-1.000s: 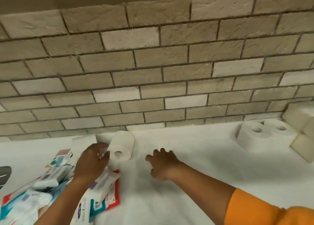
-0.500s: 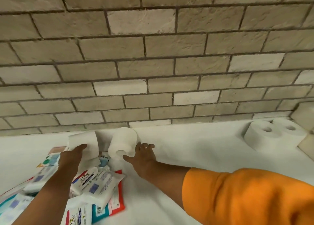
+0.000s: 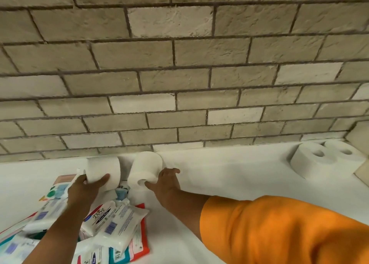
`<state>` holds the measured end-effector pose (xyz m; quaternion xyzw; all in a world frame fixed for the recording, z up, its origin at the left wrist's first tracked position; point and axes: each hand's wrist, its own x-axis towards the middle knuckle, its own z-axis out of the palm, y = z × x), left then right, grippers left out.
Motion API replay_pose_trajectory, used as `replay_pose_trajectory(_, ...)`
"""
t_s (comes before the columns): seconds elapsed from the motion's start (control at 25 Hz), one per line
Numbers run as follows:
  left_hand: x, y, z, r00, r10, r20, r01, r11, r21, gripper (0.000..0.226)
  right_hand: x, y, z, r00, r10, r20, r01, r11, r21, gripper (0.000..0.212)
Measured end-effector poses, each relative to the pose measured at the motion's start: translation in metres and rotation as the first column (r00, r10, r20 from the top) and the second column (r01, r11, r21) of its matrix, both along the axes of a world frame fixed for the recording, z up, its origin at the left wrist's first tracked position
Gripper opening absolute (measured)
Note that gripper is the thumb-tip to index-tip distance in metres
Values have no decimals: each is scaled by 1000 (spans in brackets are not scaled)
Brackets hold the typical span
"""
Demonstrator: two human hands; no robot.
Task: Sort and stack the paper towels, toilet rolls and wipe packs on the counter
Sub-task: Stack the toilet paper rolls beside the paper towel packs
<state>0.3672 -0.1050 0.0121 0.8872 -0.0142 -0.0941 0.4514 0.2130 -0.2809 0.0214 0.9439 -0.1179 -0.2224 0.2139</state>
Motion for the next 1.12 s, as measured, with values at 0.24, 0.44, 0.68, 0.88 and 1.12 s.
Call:
replay_pose_trajectory(0.24, -20, -7, 20, 989, -57, 136, 64, 997, -49, 64, 1, -7, 0, 998, 0, 61, -3, 998, 55, 88)
replay_pose_trajectory(0.44, -31, -10, 28, 971, -90, 223, 124, 981, -146, 59, -11, -16, -5, 969, -74, 237, 16, 971, 240, 77)
replay_pose_trajectory(0.68, -55, -18, 51, 962, -143, 232, 208, 935, -288, 48, -35, -36, 10, 924, -74, 374, -29, 965, 262, 71)
replay_pose_trajectory(0.88, -86, -25, 70, 955, -203, 216, 279, 864, -420, 35, -80, -57, 28, 942, -158, 296, 51, 939, 339, 72)
replay_pose_trajectory(1.12, -135, -35, 82, 929, -322, 182, 370, 788, -493, 28, -154, -75, 54, 909, -403, 103, 272, 762, 587, 64)
